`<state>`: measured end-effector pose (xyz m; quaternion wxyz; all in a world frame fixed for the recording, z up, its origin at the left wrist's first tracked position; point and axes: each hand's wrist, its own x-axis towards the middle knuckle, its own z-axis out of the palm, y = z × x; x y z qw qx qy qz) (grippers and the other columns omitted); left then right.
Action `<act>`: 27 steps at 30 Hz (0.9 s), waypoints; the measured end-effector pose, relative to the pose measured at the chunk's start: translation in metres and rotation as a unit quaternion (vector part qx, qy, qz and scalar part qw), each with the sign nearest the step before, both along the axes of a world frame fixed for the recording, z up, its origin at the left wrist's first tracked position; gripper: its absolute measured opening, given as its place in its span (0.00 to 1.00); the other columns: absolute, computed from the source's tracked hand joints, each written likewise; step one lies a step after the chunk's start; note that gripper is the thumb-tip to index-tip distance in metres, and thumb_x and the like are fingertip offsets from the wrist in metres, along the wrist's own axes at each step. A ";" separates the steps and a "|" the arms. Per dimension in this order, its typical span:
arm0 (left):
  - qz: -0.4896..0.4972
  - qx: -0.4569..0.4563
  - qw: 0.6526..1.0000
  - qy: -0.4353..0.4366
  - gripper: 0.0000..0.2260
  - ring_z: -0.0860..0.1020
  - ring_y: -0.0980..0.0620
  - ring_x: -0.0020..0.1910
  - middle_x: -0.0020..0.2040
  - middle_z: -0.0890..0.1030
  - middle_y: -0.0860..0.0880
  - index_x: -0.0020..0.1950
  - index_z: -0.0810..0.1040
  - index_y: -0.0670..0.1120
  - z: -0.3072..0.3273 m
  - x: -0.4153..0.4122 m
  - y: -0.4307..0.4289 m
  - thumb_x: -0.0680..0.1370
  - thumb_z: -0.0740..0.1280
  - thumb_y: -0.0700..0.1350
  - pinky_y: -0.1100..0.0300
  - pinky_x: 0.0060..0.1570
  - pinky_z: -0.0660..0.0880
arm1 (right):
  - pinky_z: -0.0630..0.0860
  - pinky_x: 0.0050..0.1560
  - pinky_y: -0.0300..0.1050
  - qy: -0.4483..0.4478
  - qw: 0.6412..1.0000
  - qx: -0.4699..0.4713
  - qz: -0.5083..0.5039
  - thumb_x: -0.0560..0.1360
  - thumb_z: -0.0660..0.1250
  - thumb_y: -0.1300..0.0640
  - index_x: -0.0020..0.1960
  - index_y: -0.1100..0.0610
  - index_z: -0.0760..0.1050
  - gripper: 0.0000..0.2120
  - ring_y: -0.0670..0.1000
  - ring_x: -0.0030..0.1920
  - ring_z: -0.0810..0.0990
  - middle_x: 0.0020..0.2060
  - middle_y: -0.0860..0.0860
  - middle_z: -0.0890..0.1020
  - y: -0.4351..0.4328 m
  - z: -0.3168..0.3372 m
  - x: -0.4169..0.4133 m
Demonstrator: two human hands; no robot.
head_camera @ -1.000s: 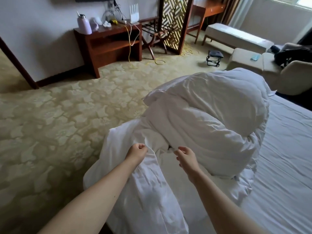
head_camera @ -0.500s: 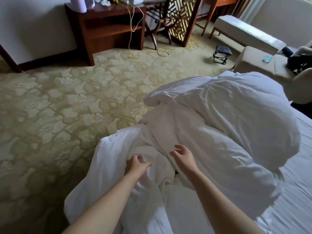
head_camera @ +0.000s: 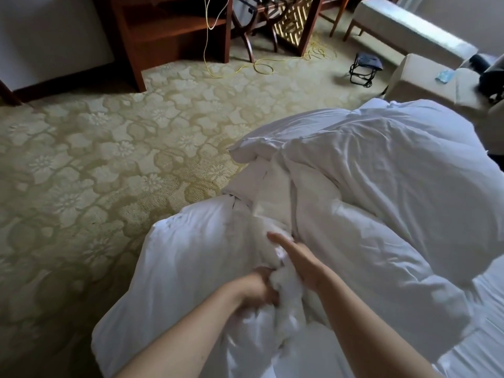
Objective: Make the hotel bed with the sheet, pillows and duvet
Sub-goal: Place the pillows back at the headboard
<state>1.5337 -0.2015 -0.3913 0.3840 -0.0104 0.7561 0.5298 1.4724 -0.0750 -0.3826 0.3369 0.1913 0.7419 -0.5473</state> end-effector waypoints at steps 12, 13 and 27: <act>-0.166 0.067 0.979 -0.099 0.14 0.81 0.48 0.51 0.49 0.84 0.47 0.52 0.81 0.48 0.072 0.049 0.052 0.68 0.71 0.40 0.55 0.53 0.78 | 0.70 0.34 0.42 0.114 0.980 0.159 -0.032 0.74 0.58 0.63 0.39 0.60 0.75 0.09 0.52 0.33 0.74 0.31 0.53 0.76 0.077 0.079 0.072; -0.152 0.079 0.978 -0.120 0.14 0.81 0.48 0.54 0.52 0.83 0.46 0.54 0.81 0.48 0.081 0.054 0.053 0.68 0.71 0.43 0.54 0.56 0.77 | 0.69 0.34 0.42 0.129 0.979 0.149 -0.052 0.75 0.57 0.63 0.40 0.59 0.75 0.09 0.52 0.33 0.74 0.32 0.53 0.76 0.083 0.088 0.082; 0.284 0.146 0.948 0.006 0.31 0.81 0.47 0.45 0.52 0.80 0.43 0.63 0.69 0.40 0.201 0.198 0.218 0.69 0.75 0.55 0.57 0.38 0.78 | 0.74 0.48 0.50 0.256 0.932 0.147 -0.209 0.71 0.61 0.56 0.40 0.56 0.80 0.09 0.55 0.43 0.78 0.40 0.52 0.82 0.243 0.211 0.304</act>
